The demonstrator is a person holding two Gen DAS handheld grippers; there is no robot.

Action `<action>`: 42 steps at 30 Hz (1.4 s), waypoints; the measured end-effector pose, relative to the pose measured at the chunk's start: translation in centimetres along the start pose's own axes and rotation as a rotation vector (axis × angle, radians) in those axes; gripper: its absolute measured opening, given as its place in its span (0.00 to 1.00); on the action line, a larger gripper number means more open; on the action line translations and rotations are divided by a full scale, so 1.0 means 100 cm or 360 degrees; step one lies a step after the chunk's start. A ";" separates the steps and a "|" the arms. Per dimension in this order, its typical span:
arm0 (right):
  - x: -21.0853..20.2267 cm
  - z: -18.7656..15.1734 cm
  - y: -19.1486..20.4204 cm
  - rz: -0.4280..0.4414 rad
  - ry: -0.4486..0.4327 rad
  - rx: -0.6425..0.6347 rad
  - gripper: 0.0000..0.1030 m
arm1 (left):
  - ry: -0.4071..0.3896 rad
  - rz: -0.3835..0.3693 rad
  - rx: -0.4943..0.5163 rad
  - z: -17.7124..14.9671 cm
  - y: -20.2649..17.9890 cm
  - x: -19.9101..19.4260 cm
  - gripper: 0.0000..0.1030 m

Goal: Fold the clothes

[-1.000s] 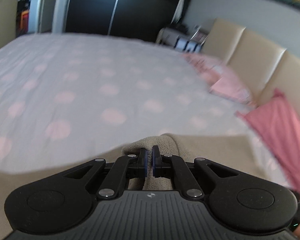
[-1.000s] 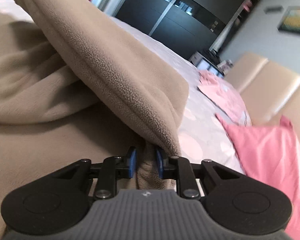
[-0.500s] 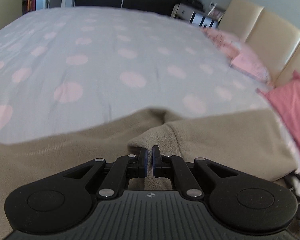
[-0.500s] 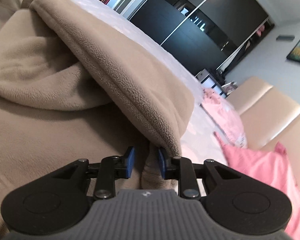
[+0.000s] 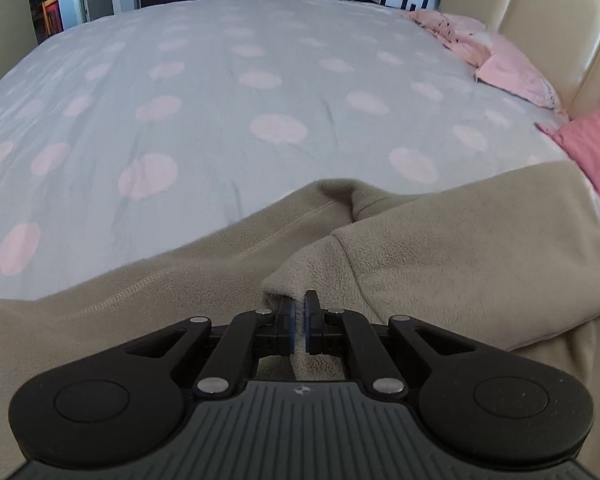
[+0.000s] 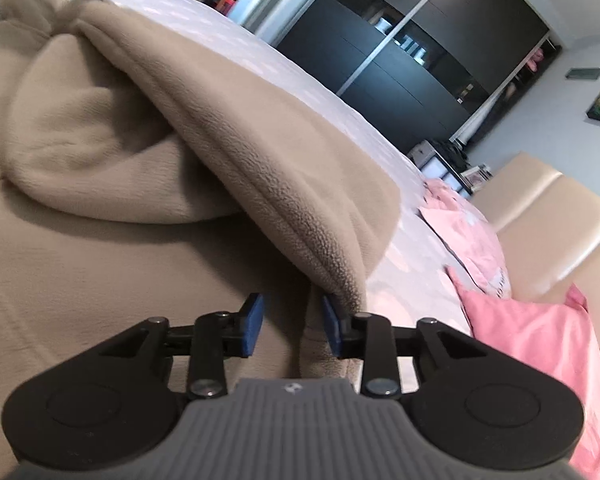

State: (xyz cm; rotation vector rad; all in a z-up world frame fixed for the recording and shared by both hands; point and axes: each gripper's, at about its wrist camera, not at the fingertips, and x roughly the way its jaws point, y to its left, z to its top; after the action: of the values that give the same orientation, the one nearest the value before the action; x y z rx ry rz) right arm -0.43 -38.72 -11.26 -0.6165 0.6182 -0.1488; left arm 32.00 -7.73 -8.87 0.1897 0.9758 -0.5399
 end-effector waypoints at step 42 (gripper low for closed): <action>0.058 0.035 -0.035 0.0334 0.0298 0.0742 0.22 | -0.0105 0.0089 0.0478 -0.031 -0.079 -0.029 0.22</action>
State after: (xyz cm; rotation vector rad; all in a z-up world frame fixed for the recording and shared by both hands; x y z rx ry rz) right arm 6.50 -41.59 -9.91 -0.0856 0.7937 -0.1484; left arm 24.36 -12.21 -7.51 0.4638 0.8198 -0.6359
